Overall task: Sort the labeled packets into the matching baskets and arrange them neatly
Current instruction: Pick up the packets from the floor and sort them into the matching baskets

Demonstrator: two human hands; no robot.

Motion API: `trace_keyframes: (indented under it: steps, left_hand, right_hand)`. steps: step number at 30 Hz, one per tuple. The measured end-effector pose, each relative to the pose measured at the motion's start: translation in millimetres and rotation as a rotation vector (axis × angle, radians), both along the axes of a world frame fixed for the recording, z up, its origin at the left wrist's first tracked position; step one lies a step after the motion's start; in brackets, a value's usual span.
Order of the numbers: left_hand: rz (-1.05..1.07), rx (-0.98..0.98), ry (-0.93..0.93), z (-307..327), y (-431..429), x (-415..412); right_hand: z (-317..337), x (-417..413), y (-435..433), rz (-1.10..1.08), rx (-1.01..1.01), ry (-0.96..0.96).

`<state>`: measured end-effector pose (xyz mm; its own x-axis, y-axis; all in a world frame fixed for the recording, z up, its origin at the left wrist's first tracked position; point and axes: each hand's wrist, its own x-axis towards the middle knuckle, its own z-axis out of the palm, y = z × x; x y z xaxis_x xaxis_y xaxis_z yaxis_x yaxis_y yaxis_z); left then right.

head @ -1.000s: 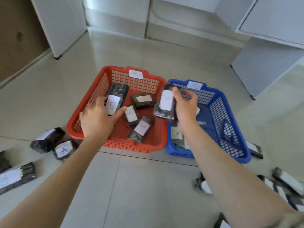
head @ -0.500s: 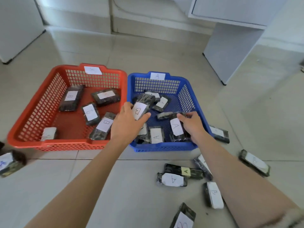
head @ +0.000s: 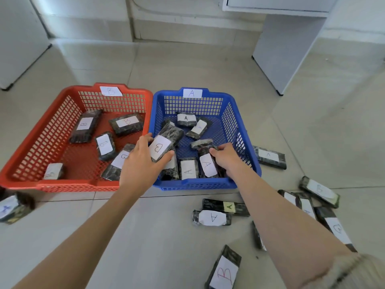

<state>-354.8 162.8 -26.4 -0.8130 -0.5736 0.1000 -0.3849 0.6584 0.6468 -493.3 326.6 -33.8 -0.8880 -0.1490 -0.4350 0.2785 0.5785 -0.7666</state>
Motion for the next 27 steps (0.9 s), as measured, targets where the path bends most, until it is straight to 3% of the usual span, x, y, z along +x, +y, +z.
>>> trace_keyframes:
  steps: [4, 6, 8, 9, 11, 14, 19, 23, 27]
  left_hand:
    - [0.022, -0.005, 0.009, 1, 2, 0]
    - [0.022, 0.014, 0.015, 2, 1, 0]
    - [0.032, 0.039, 0.018, 2, 1, 0]
    - [0.040, 0.061, 0.028, 3, 2, 0]
    - [0.073, 0.115, 0.084, 5, 2, 1]
    - [0.101, 0.160, 0.164, 9, -1, 3]
    - [0.073, 0.112, 0.203, 25, -32, 29]
    - [0.194, -0.115, 0.211, 28, -105, 71]
    - [0.422, -0.242, -0.123, 14, -185, 121]
  right_hand:
    - [3, 4, -4, 0.021, 0.053, 0.042]
    - [3, 6, -6, 0.142, 0.249, 0.091]
    - [3, 6, -10, 0.169, 0.393, 0.291]
    - [6, 8, -15, 0.140, 0.315, 0.406]
    - [22, 19, -31, 0.108, -0.032, 0.510]
    - [53, 37, -64, 0.252, -0.272, 0.271]
    - [65, 55, -106, 0.318, -0.371, 0.195]
    - [56, 72, -140, 0.221, -0.418, 0.157]
    - [46, 94, -178, 0.240, -0.395, 0.135]
